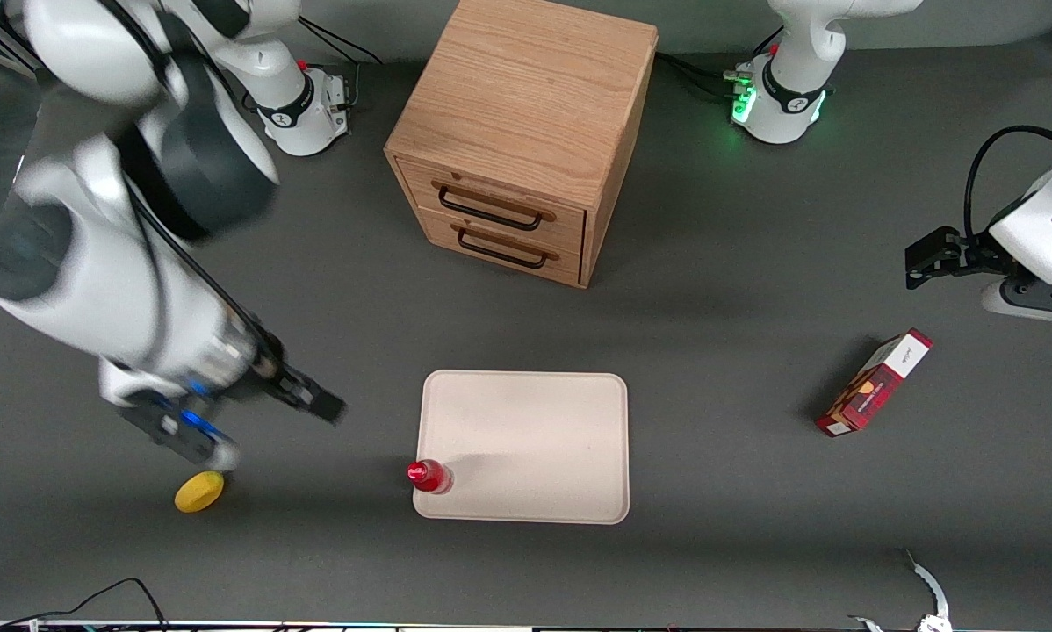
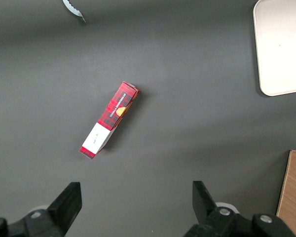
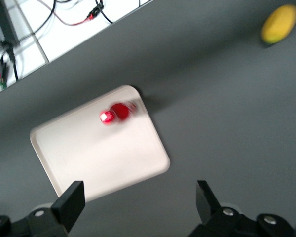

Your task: Place coke bottle on tray

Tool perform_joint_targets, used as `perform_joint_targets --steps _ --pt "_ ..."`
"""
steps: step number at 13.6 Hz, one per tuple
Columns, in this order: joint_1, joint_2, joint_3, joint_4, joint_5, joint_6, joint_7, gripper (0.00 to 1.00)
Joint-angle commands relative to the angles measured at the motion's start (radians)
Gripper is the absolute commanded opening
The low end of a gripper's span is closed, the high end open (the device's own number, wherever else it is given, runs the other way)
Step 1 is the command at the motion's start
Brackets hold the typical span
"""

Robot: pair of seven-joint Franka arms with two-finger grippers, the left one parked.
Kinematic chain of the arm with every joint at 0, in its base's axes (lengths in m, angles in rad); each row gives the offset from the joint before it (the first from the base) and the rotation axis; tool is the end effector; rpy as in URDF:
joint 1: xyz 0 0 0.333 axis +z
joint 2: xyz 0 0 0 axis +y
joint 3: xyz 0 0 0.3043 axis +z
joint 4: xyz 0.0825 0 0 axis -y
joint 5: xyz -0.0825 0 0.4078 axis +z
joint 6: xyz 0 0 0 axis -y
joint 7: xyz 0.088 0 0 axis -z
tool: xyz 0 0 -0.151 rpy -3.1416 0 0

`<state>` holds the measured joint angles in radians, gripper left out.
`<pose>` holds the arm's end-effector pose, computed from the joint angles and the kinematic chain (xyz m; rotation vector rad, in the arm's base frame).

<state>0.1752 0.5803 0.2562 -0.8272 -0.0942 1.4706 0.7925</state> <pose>0.6820 0.2314 0.5521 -2.9926 0.6381 -0.0586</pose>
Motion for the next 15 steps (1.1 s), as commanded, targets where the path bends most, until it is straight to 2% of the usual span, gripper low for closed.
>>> perform_joint_targets --steps 1,2,5,9,12,15 --pt "-0.086 -0.322 -0.003 -0.4 -0.006 -0.004 -0.22 1.0" --pt "-0.104 -0.403 -0.026 -0.493 0.002 -0.003 -0.287 1.0" --pt "-0.117 -0.563 -0.155 -0.694 0.082 0.017 -0.449 1.0" --pt "-0.118 -0.715 -0.241 -0.975 0.105 0.172 -0.561 1.0" --pt "-0.118 -0.718 -0.25 -0.975 0.119 0.171 -0.564 1.0" --pt "-0.118 -0.694 -0.25 -0.905 0.119 0.145 -0.512 1.0"
